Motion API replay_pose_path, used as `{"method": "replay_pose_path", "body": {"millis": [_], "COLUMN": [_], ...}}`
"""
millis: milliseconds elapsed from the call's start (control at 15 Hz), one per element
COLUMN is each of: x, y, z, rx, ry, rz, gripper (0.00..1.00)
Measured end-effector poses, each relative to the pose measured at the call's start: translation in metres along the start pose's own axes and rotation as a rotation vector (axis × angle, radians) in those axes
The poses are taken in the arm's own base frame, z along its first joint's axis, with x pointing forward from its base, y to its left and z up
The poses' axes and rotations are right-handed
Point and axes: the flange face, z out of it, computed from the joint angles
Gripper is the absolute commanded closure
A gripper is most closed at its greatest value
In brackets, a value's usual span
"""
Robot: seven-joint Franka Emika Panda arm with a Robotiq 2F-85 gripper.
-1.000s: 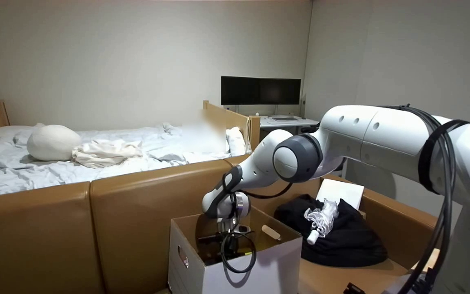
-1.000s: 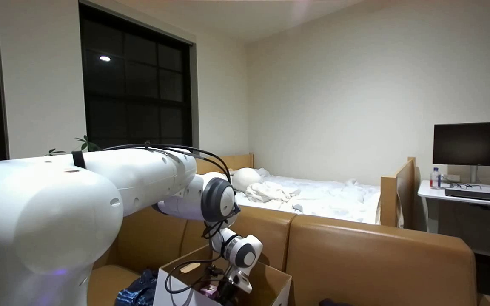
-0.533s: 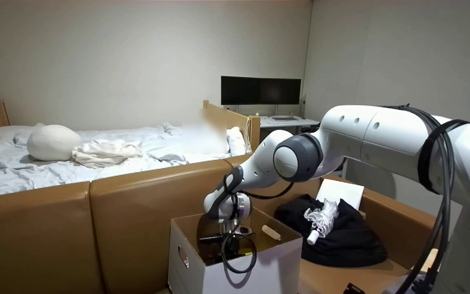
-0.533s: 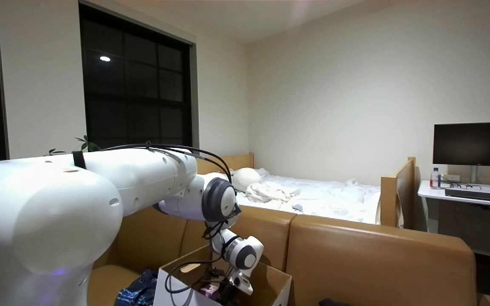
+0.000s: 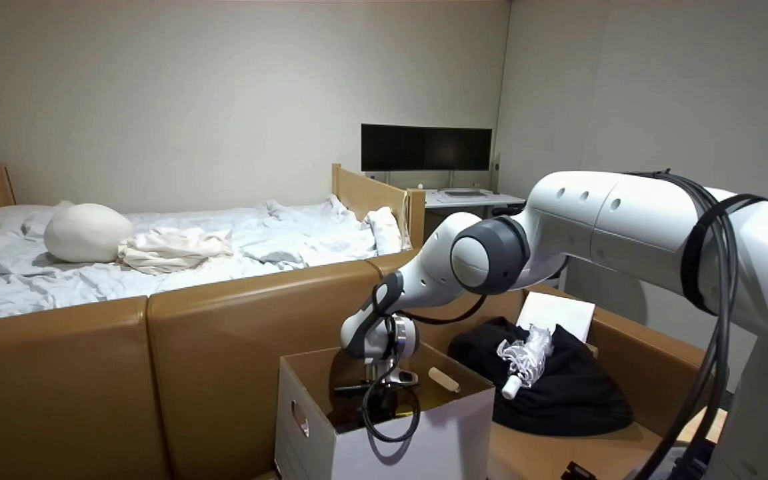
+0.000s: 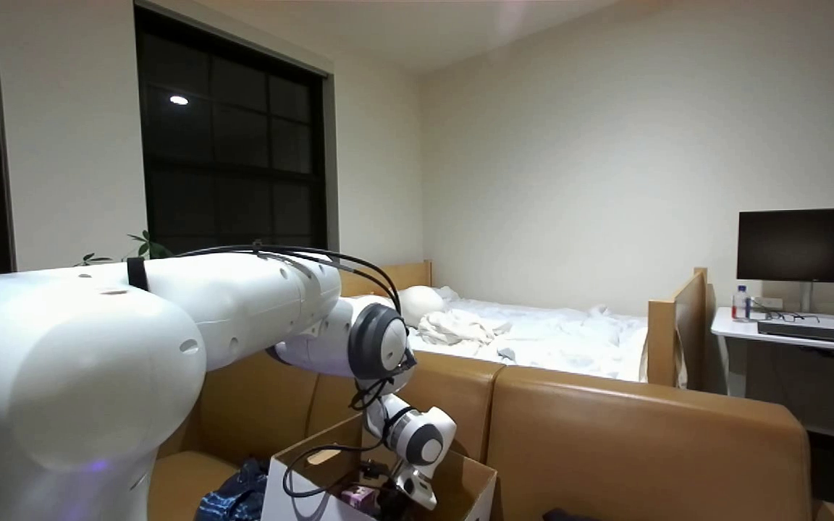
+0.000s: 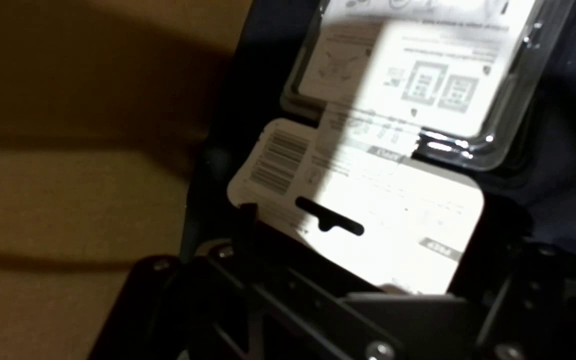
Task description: Take the umbrella and the jacket out of the box
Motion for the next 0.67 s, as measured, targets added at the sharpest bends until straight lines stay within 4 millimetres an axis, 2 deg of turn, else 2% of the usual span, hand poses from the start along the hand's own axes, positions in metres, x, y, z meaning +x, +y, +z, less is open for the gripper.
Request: {"method": "replay_pose_path", "body": {"millis": [667], "x": [0.015], "y": [0.001], "z": [-0.006], "rx": [0.022], "ry": [-0.011], "rz": [0.021], "gripper": [0.92]}}
